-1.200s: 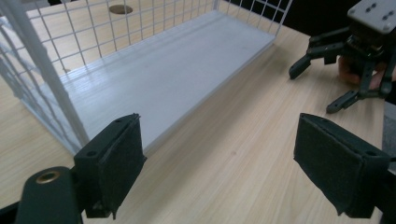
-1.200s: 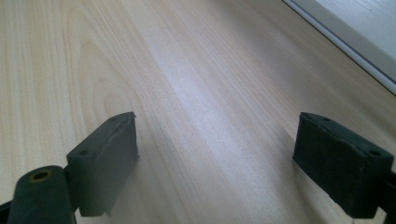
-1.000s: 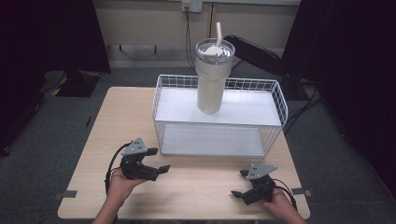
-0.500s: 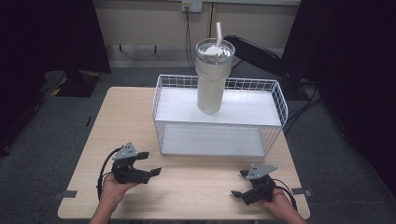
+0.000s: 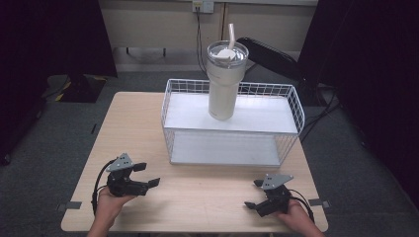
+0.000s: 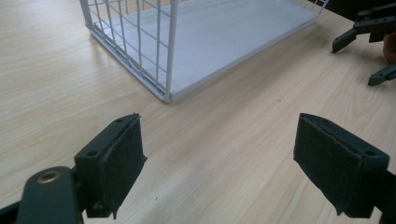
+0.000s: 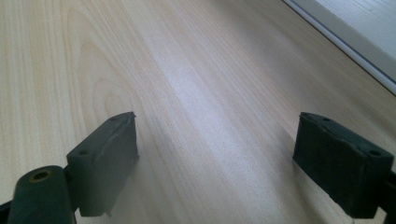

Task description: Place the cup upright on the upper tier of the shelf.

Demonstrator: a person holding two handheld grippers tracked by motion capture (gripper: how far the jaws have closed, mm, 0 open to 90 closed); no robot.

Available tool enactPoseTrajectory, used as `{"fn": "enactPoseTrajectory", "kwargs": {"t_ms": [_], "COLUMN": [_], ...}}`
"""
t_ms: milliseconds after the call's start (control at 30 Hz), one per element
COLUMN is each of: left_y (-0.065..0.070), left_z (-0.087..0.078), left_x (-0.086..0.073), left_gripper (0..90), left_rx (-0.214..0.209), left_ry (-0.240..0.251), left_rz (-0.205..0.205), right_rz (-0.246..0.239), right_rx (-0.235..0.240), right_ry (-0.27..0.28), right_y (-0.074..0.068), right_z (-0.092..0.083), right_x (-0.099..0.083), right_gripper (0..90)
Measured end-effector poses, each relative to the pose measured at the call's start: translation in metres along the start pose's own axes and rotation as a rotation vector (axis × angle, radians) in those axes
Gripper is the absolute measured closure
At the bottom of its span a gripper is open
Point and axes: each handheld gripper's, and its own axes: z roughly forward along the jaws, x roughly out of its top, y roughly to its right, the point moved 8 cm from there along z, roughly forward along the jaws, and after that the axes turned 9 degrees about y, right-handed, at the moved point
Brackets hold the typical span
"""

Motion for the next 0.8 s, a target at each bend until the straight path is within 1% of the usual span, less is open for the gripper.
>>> {"fn": "enactPoseTrajectory", "kwargs": {"t_ms": [200,400,467,500,533,567,633,667,733,800], "left_y": [-0.007,-0.015,-0.02,-0.02,-0.023,-0.024,-0.025,-0.028,-0.031,-0.033], "left_z": [-0.007,-0.014,-0.018,-0.018,-0.02,-0.021,-0.022,-0.024,-0.026,-0.027], "left_x": [-0.008,-0.016,-0.022,-0.022,-0.025,-0.027,-0.028,-0.032,-0.035,-0.037], "left_gripper": [15.6,15.6,15.7,15.7,15.7,15.7,15.7,15.7,15.8,15.8], "left_rx": [0.016,0.036,0.047,0.047,0.059,0.064,0.069,0.084,0.095,0.105], "left_ry": [-0.01,-0.007,-0.019,-0.019,-0.028,-0.031,-0.031,-0.044,-0.053,-0.058], "left_rz": [-0.001,-0.023,-0.016,-0.016,-0.017,-0.026,-0.026,-0.024,-0.012,-0.016], "right_rz": [0.0,0.0,0.0,0.0,0.0,0.0,0.0,0.0,0.0,0.0], "right_rx": [0.0,0.0,-0.001,-0.001,0.0,0.0,0.0,0.0,0.0,0.0], "right_ry": [0.0,0.0,0.0,0.0,0.0,0.0,0.0,0.0,0.0,0.0], "right_y": [0.0,0.0,0.0,0.0,0.0,0.0,0.0,0.0,0.0,0.0], "right_z": [0.0,0.0,0.0,0.0,0.0,0.0,0.0,0.0,0.0,0.0], "right_x": [0.0,0.0,0.0,0.0,0.0,0.0,0.0,0.0,0.0,0.0], "right_gripper": [13.1,13.1,13.1,13.1,13.1,13.1,13.1,13.1,13.1,13.1]}}
